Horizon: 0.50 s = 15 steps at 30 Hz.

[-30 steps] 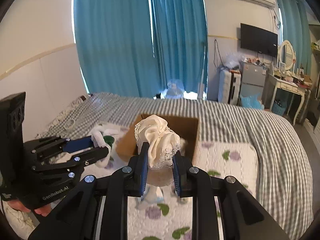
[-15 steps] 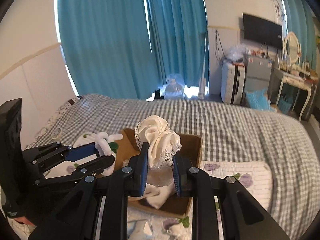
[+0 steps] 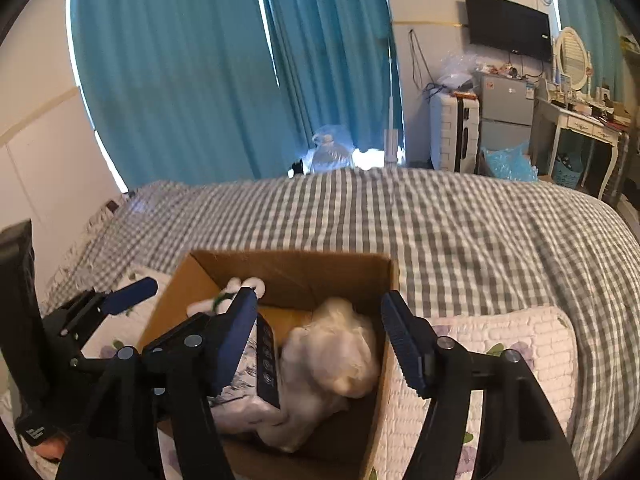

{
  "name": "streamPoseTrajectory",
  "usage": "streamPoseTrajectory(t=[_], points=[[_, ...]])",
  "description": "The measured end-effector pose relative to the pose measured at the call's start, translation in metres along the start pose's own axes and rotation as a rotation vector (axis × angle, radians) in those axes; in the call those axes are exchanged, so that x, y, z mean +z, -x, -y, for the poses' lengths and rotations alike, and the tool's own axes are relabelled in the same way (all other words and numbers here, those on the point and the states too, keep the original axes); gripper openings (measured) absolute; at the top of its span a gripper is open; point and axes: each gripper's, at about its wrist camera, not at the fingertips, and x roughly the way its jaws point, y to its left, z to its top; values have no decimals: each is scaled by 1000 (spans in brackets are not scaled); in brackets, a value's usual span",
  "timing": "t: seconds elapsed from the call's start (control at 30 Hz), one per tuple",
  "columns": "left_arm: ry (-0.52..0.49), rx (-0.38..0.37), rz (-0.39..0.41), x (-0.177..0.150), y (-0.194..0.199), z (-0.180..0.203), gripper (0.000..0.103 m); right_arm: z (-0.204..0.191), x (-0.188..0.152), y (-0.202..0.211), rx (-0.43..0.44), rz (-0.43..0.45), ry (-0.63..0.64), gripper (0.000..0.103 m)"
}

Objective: Organize soft objects
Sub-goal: 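Lift both items over the box and open both tools to release them, then withdraw both tools from the box toward the remaining items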

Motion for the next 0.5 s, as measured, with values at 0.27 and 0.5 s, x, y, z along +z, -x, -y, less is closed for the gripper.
streamPoseTrajectory(t=[0.27, 0.5], points=[[-12, 45, 137, 27, 104, 2, 79, -26, 27, 102, -32, 126, 35, 79], [-7, 98, 301, 37, 221, 5, 103, -63, 31, 221, -59, 259, 84, 103]])
